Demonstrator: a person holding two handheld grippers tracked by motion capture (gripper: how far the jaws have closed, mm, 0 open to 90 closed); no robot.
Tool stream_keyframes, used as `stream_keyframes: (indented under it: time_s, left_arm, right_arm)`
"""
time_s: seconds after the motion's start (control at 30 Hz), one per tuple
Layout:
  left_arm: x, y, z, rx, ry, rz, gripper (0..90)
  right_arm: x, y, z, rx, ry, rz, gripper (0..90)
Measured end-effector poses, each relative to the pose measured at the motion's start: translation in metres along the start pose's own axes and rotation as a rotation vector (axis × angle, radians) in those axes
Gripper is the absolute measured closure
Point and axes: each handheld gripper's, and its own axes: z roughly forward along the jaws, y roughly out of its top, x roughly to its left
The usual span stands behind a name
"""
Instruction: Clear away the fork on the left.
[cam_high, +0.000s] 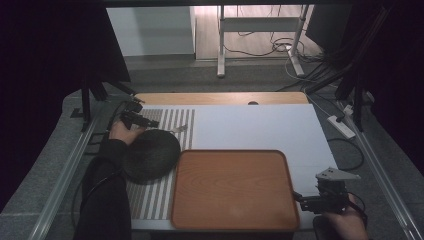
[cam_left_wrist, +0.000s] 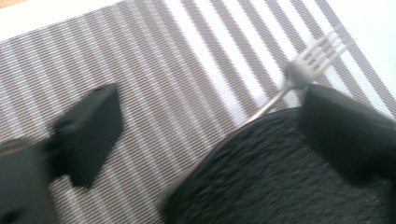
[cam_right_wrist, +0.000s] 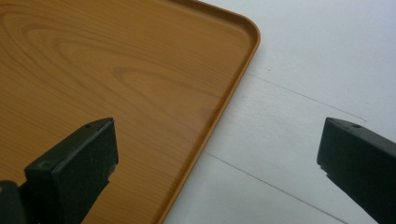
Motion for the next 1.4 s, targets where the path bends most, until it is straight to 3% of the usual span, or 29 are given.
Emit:
stream_keyframes:
  time_s: [0.23, 0.5, 0.7, 0.87, 1.13, 1.4]
  left_arm:
    - [-0.022, 0.017, 0.019, 0.054, -0.020, 0.049, 0.0]
    - [-0.043, 0.027, 0.045, 0.133, 0.003, 0.146, 0.0]
    - [-0.046, 0.030, 0.063, 0.208, 0.043, 0.175, 0.0]
    - [-0.043, 0.031, 0.063, 0.208, 0.041, 0.174, 1.4]
    - [-0.032, 0.029, 0.053, 0.173, 0.046, 0.163, 24.3]
    - [-0.019, 0.025, 0.047, 0.129, 0.063, 0.155, 56.0]
  right_arm:
    - [0.000, 0.000, 0.000, 0.001, 0.000, 0.001, 0.0]
    - [0.000, 0.000, 0.000, 0.003, 0.002, 0.000, 0.0]
    - [-0.001, 0.000, 0.000, 0.003, 0.004, 0.000, 0.0]
    - [-0.001, 0.000, 0.000, 0.003, 0.006, 0.001, 0.0]
    - [0.000, 0.000, 0.000, 0.004, 0.007, 0.001, 0.0]
    - [0.000, 0.000, 0.000, 0.006, 0.009, -0.002, 0.0]
